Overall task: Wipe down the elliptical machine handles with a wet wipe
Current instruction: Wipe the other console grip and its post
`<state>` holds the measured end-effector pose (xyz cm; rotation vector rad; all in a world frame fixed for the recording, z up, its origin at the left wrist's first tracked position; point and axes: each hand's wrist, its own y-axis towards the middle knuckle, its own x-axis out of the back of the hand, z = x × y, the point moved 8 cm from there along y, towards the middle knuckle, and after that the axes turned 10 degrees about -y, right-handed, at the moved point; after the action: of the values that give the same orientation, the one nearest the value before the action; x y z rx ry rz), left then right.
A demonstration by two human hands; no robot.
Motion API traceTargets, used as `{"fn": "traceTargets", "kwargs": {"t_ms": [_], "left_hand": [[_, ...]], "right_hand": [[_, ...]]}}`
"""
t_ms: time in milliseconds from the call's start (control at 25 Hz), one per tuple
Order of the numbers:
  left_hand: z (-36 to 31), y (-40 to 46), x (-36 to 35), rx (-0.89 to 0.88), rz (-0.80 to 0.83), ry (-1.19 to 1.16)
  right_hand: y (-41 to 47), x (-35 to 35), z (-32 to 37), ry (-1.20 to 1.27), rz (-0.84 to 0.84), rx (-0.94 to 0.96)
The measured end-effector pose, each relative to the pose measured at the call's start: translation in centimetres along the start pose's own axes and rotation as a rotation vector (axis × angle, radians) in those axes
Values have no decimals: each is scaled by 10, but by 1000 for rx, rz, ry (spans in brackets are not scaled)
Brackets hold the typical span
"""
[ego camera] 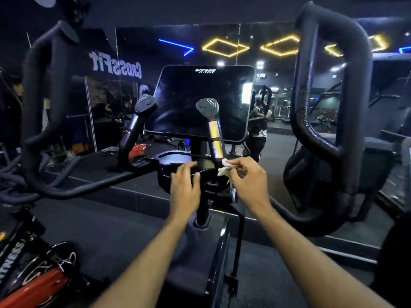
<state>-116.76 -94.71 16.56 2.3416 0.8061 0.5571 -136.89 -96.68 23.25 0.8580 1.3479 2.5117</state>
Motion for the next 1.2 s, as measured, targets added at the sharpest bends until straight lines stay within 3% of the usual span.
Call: {"fn": "traceTargets", "kwargs": {"t_ms": [120,280,400,560,800,1000,1120,1200], "left_hand": [[-9,-75,-22,152,-29,-320],[-6,-103,-30,180,-81,-317],[-17,-69,-8,111,-180,-283],[-39,-46,-11,17,-170,-193],[-48,-27,-30,63,-131,-131],[-32,-51,-22,107,-202,-137],[-20,-64,-21,120,-240,-129],[-13,-73,-26,158,-234,-130]], "right_hand": [[-14,-10,-47,235,-23,-320],[2,-53,-51,465,70,-442],[-3,-70,-33,561,120,-414],[-29,-84,-66,458,125,-151],[-4,-118,-108,347,150,82],[-20,-107,-83,582,188,-103],[-19,-87,-45,617,423,-271],[-3,-87,-24,822,637,-397]]}}
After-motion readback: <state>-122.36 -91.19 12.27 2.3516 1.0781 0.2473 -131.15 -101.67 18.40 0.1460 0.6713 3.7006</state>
